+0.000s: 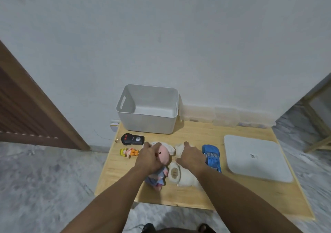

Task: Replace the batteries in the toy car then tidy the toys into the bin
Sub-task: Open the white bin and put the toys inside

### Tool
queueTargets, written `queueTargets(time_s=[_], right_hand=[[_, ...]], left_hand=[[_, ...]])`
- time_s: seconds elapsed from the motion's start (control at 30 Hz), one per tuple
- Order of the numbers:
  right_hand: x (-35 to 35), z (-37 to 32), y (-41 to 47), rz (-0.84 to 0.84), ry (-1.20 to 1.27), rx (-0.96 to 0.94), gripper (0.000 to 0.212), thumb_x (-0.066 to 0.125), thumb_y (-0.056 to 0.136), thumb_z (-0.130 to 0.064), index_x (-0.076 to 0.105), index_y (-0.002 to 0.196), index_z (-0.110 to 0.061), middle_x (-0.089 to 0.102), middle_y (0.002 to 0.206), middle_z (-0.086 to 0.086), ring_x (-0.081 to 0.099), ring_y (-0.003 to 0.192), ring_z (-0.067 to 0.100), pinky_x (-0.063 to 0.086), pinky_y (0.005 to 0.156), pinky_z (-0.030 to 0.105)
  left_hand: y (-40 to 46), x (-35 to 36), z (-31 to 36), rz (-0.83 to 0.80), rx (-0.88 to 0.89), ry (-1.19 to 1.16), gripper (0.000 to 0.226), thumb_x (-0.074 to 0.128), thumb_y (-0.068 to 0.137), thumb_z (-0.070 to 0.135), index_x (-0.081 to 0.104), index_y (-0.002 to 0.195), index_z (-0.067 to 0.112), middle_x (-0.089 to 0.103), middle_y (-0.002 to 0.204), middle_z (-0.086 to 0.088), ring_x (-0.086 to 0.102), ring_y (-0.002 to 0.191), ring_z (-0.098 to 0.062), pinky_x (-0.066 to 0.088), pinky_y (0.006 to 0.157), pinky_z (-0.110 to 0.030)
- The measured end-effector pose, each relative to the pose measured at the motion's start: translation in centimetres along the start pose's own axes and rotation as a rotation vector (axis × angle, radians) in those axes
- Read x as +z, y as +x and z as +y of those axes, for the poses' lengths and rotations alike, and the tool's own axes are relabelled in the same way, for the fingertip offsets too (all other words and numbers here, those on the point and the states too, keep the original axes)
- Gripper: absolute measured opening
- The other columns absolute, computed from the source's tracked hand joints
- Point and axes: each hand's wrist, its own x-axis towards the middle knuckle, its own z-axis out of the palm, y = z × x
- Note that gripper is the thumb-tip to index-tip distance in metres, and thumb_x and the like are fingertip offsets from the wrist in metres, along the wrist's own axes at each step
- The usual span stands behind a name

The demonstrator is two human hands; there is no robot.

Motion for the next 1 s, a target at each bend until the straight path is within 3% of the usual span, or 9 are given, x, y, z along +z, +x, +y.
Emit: queueTargets(time_s=[0.2, 0.33, 0.43, 0.47, 0.53, 0.6, 0.73, 0.87, 1.0], right_hand=[[-1.2, -0.1, -0.3, 0.010, 0.033, -0.067, 0.055, 0.070, 0.073, -0.031, 0.049, 0.123, -0.020, 0.065, 0.109, 0.006, 0.060, 0.099, 0.027, 0.047, 0.071, 0.032], [-4.8, -1.3, -0.2, -0.015, 0.094, -0.120, 0.061, 0.074, 0.067, -0.038, 0.057, 0.124, -0.025, 0.066, 0.116, 0.000, 0.061, 0.104, 0.023, 0.050, 0.082, 0.030], [-9.5, -3.0, -0.3, -0.106, 0.079, -0.179, 0.054, 0.073, 0.069, -0.037, 0.063, 0.120, -0.021, 0.067, 0.115, 0.004, 0.065, 0.099, 0.025, 0.055, 0.085, 0.038], [-11.1, -3.7, -0.4, -0.139, 0.075, -0.193, 0.050, 0.071, 0.072, -0.036, 0.065, 0.118, -0.020, 0.068, 0.112, 0.006, 0.067, 0.094, 0.026, 0.058, 0.080, 0.039], [-14.3, -5.1, -0.9, -0.168, 0.089, -0.212, 0.042, 0.066, 0.078, -0.031, 0.064, 0.119, -0.019, 0.067, 0.106, 0.010, 0.068, 0.085, 0.027, 0.060, 0.068, 0.036], [-17.1, -6.4, -1.5, -0.134, 0.128, -0.229, 0.038, 0.064, 0.081, -0.026, 0.064, 0.119, -0.021, 0.067, 0.105, 0.010, 0.069, 0.086, 0.029, 0.060, 0.070, 0.039], [-20.9, -8.6, -1.6, 0.017, 0.202, -0.238, 0.048, 0.070, 0.076, -0.031, 0.060, 0.123, -0.026, 0.066, 0.106, 0.006, 0.069, 0.086, 0.027, 0.061, 0.072, 0.039], [-22.4, -10.7, 0.0, 0.205, 0.219, -0.220, 0.065, 0.072, 0.068, -0.039, 0.053, 0.130, -0.032, 0.063, 0.102, -0.003, 0.067, 0.078, 0.021, 0.059, 0.072, 0.033], [-22.0, -12.6, 2.5, 0.399, 0.233, -0.215, 0.060, 0.067, 0.071, -0.037, 0.050, 0.128, -0.037, 0.065, 0.113, -0.001, 0.062, 0.099, 0.025, 0.044, 0.072, 0.028]], left_hand=[[0.3, -1.6, -0.6, -0.025, 0.037, -0.068, 0.070, 0.082, 0.063, 0.038, 0.055, 0.128, 0.034, 0.040, 0.117, -0.005, 0.053, 0.110, -0.029, 0.048, 0.097, -0.034], [1.4, -5.8, -0.9, -0.133, 0.056, -0.064, 0.072, 0.082, 0.055, 0.038, 0.061, 0.123, 0.029, 0.055, 0.113, -0.002, 0.057, 0.103, -0.023, 0.047, 0.077, -0.026], [1.9, -10.6, -0.5, -0.200, 0.037, -0.163, 0.065, 0.082, 0.061, 0.025, 0.063, 0.123, 0.022, 0.062, 0.110, 0.001, 0.061, 0.086, -0.017, 0.049, 0.064, -0.021], [1.9, -12.4, -0.2, -0.231, 0.025, -0.207, 0.059, 0.081, 0.064, 0.020, 0.063, 0.120, 0.023, 0.062, 0.109, -0.001, 0.062, 0.082, -0.018, 0.053, 0.061, -0.023], [1.9, -15.8, 0.4, -0.285, 0.011, -0.252, 0.055, 0.079, 0.067, 0.014, 0.063, 0.118, 0.025, 0.062, 0.111, -0.005, 0.063, 0.088, -0.025, 0.060, 0.069, -0.038], [2.0, -18.7, 1.0, -0.283, 0.010, -0.250, 0.055, 0.078, 0.068, 0.013, 0.062, 0.119, 0.026, 0.062, 0.113, -0.005, 0.062, 0.098, -0.030, 0.059, 0.075, -0.046], [2.6, -22.5, 1.9, -0.160, 0.026, -0.299, 0.057, 0.080, 0.066, 0.016, 0.060, 0.120, 0.024, 0.060, 0.111, -0.004, 0.061, 0.095, -0.029, 0.060, 0.067, -0.042], [4.0, -24.2, 2.5, 0.098, 0.045, -0.358, 0.063, 0.088, 0.061, 0.023, 0.060, 0.117, 0.025, 0.058, 0.109, -0.003, 0.061, 0.095, -0.031, 0.060, 0.065, -0.038], [6.5, -24.3, 2.2, 0.344, 0.080, -0.279, 0.063, 0.084, 0.055, 0.037, 0.063, 0.114, 0.027, 0.055, 0.113, -0.005, 0.059, 0.093, -0.026, 0.056, 0.070, -0.034]])
